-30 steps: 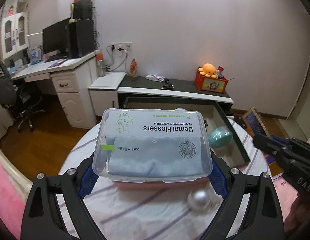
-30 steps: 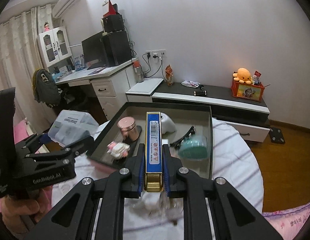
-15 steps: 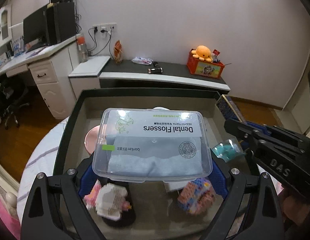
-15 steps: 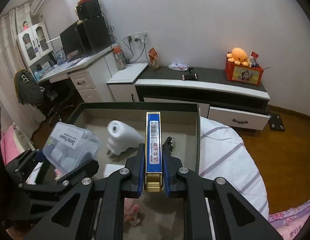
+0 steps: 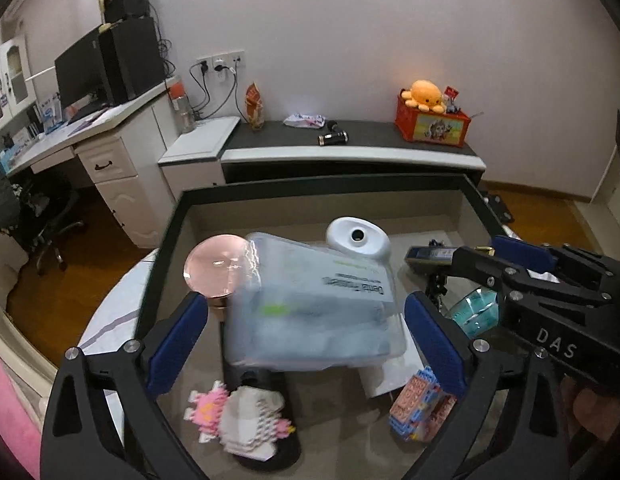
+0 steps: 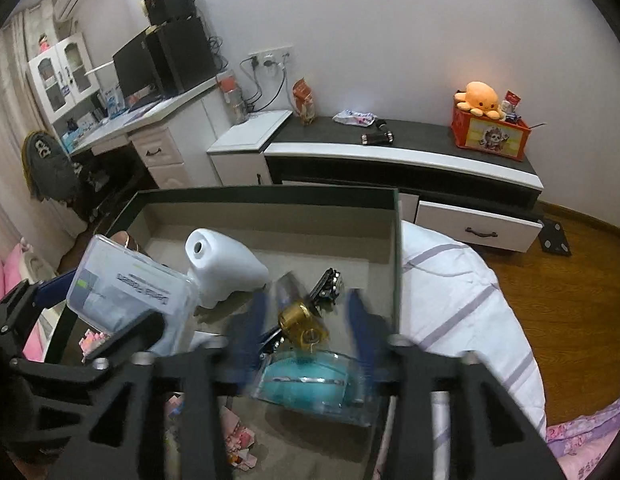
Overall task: Organize rigid objects
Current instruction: 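Carry the flosser box and blue tube into the box and release both, then withdraw both tools from the box back over the remaining items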
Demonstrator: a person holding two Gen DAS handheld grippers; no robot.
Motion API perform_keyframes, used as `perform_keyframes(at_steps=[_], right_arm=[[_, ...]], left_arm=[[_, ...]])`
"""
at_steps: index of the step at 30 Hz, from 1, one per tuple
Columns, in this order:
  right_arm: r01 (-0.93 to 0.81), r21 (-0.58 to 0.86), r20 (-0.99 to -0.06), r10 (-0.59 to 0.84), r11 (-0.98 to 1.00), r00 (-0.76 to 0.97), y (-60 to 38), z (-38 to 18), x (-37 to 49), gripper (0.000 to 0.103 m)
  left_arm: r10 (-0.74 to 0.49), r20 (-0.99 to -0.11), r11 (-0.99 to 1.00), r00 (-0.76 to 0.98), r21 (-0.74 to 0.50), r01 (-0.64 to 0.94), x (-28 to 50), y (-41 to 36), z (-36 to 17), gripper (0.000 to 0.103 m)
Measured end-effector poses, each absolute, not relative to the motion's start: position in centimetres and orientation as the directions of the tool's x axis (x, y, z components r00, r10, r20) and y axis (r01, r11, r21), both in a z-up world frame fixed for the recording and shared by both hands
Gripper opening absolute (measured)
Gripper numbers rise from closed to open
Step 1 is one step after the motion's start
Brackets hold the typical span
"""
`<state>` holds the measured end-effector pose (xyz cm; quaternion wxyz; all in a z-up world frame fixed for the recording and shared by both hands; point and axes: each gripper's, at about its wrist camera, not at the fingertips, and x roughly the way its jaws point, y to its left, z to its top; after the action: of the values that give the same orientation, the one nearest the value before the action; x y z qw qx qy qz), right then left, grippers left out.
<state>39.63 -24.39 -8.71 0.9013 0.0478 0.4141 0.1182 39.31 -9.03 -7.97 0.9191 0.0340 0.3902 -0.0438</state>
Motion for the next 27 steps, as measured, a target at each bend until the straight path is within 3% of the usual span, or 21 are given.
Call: perform_keyframes(at_steps=[2,6,8,17,27], right_arm=[[-0.166,0.205,-0.72,0.263,0.965,0.642,-24.7,-8.2,39.2,0.08],[-0.167,0.215,-0.693,0.27,0.962,0.668,-24.4,-6.7,37.4,0.087],[-0.151,0.217,-0.683,0.261,0.964,0.682,-24.2,-5.9,36.4,0.103],[-0.104,0.238,-0.618,0.233,0.966,0.751,-23.4,-2.7,29.7,0.103],[-0.059,0.148,-0.542,0.131,0.987,0.83,-22.8,1.4,19.6,0.103]], left_arm=[[-0.057,-0.699,0.995,0.713,0.02,0.099,38.3,-8.3,-7.0,0.103],[-0.041,-0.665,0.997,0.745,0.027,0.079,36.0,-7.0,-5.3,0.103],[-0.043,-0.655,0.997,0.755,0.015,0.069,34.7,-6.4,-4.6,0.103],[-0.036,-0.603,0.999,0.797,-0.008,0.038,28.0,-4.4,-1.2,0.103],[-0.016,-0.552,0.999,0.834,-0.039,-0.006,20.4,-1.9,1.0,0.103]])
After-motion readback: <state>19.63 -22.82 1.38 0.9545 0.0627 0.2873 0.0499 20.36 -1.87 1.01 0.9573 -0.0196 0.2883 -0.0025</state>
